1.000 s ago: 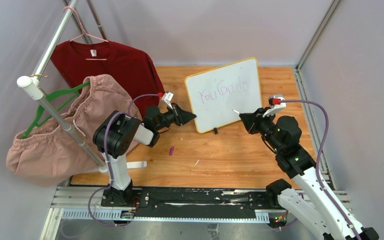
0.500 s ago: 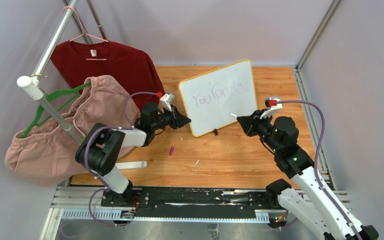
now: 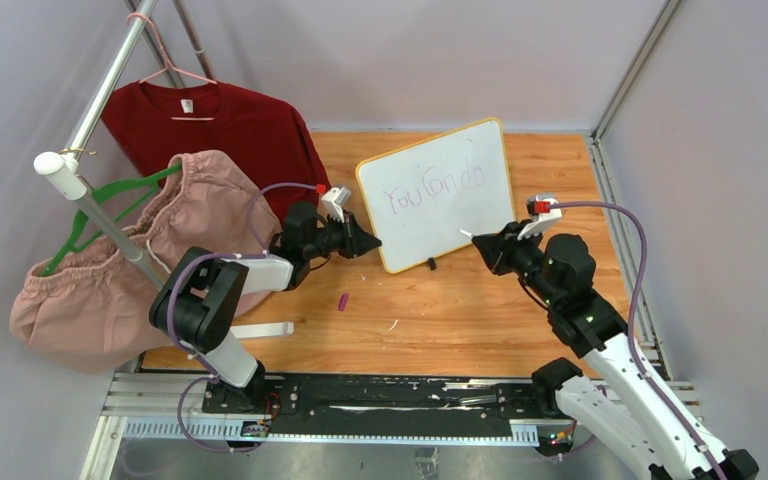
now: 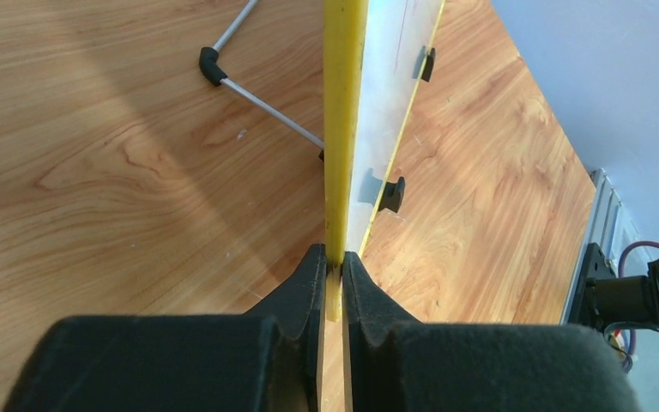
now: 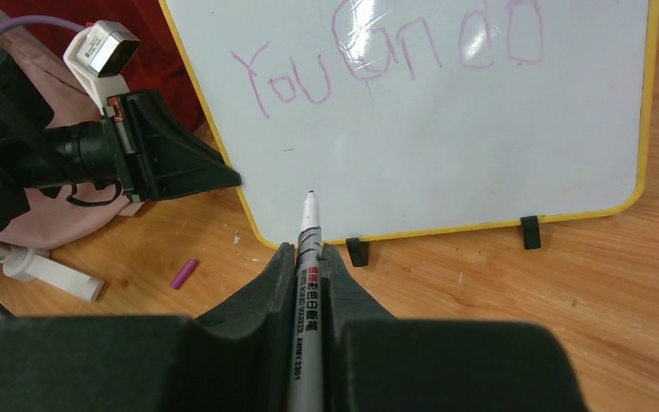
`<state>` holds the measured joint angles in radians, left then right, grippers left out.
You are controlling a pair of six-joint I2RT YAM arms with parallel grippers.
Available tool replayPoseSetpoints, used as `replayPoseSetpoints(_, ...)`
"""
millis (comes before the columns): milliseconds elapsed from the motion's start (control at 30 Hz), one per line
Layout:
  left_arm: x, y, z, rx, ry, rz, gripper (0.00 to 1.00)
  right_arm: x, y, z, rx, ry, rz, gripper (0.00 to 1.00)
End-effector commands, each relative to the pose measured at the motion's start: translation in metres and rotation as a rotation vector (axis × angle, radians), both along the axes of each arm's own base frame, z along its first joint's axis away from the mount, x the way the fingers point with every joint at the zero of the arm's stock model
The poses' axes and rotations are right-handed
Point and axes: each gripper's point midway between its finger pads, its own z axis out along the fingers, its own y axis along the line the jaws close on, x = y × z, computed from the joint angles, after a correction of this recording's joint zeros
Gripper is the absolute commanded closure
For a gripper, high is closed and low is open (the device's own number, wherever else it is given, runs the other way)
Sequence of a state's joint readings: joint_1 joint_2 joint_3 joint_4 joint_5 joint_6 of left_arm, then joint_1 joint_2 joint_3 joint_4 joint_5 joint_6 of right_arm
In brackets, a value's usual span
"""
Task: Write a sentence on the whiteboard
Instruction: Adjust the whiteboard at the center of the board.
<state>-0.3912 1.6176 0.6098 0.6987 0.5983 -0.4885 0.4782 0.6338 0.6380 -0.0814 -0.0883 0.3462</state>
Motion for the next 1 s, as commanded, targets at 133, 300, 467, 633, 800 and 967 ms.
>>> replayPoseSetpoints(133, 0.006, -0.016, 0.029, -0.029, -0.065, -0.03, 0.94, -0.003, -0.005, 0.017, -0.027, -0.049, -0.011, 1.0)
replayPoseSetpoints(300, 0.006, -0.016, 0.029, -0.028, -0.069, -0.032, 0.88, -0.001, -0.006, 0.016, -0.035, -0.048, -0.017, 1.0)
replayPoseSetpoints(467, 0.006, -0.01, 0.028, -0.013, -0.08, 0.003, 0.59, -0.002, -0.007, 0.018, -0.041, -0.053, -0.021, 1.0)
replayPoseSetpoints(633, 0.008, 0.025, 0.031, 0.117, -0.116, 0.167, 0.39, -0.004, -0.013, 0.022, -0.055, -0.066, -0.037, 1.0)
replayPoseSetpoints(800, 0.0, 0.07, 0.044, 0.198, -0.138, 0.383, 0.0, -0.008, -0.017, 0.026, -0.054, -0.08, -0.045, 1.0)
replayPoseSetpoints(967, -0.025, 0.112, 0.06, 0.413, -0.205, 0.579, 0.0, -0.009, -0.019, 0.028, -0.059, -0.091, -0.046, 1.0)
